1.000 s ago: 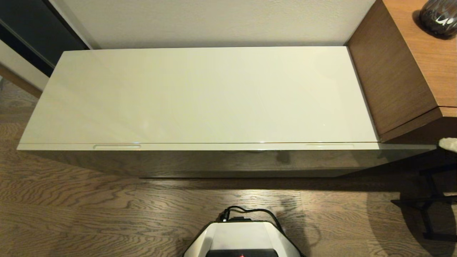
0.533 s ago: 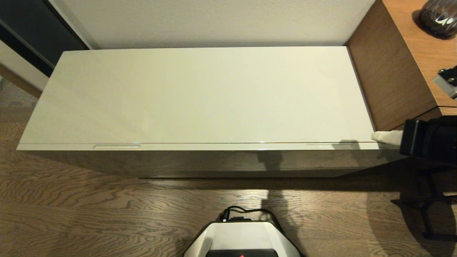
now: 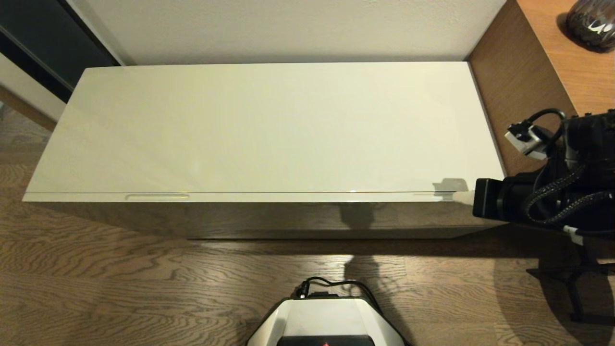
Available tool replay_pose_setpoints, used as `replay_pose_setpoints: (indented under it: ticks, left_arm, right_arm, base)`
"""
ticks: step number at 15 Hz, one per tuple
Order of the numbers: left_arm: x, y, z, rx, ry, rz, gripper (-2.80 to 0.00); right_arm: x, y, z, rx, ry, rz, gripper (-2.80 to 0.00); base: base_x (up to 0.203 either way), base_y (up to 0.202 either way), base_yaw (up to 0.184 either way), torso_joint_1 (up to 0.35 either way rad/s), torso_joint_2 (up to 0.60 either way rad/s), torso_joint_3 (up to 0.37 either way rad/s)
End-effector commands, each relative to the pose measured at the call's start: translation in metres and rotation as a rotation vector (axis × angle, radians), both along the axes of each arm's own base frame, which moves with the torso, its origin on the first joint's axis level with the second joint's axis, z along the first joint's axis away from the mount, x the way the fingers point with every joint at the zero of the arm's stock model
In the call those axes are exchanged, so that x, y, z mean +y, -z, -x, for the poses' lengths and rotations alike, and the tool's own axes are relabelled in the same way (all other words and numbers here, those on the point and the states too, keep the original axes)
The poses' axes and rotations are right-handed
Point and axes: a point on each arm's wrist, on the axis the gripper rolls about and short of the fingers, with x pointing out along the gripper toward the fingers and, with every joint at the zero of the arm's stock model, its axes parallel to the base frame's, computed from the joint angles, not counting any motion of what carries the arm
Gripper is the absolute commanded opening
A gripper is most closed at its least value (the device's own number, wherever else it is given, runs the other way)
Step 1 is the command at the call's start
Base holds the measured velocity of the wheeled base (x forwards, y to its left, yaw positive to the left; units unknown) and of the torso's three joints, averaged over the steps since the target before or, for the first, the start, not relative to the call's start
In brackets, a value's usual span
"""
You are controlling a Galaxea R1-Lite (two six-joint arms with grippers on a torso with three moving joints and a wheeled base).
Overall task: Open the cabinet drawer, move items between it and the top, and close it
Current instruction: Open the drawer
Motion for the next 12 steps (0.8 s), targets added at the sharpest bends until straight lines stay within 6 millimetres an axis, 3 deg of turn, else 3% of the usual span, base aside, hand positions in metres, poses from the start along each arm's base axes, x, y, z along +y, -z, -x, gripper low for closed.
replay_pose_setpoints:
  ticks: [1, 4, 9, 12]
  left_arm:
    - [0.0, 0.0, 0.0, 0.002, 0.001, 0.0, -2.8]
    - [0.0, 0.0, 0.0, 0.002, 0.001, 0.0, -2.8]
    - [0.0, 0.0, 0.0, 0.002, 0.001, 0.0, -2.8]
    - [0.0, 0.0, 0.0, 0.002, 0.001, 0.0, -2.8]
  right_arm:
    - [0.0, 0.018, -0.01, 0.065, 0.024, 0.005, -2.8]
    - [-0.002, 0.023, -0.025, 0.013, 0.064, -0.035, -2.8]
    - [-0.005, 0.021, -0.03, -0.014, 0.079, -0.042, -2.8]
    - [-0.006, 0.031, -0.032, 0.018, 0.085, -0.032, -2.8]
  base:
    - [0.0, 0.0, 0.0, 0.0, 0.0, 0.0]
    - [0.0, 0.0, 0.0, 0.0, 0.0, 0.0]
    - [0.0, 0.0, 0.0, 0.0, 0.0, 0.0]
    - [0.0, 0.0, 0.0, 0.0, 0.0, 0.0]
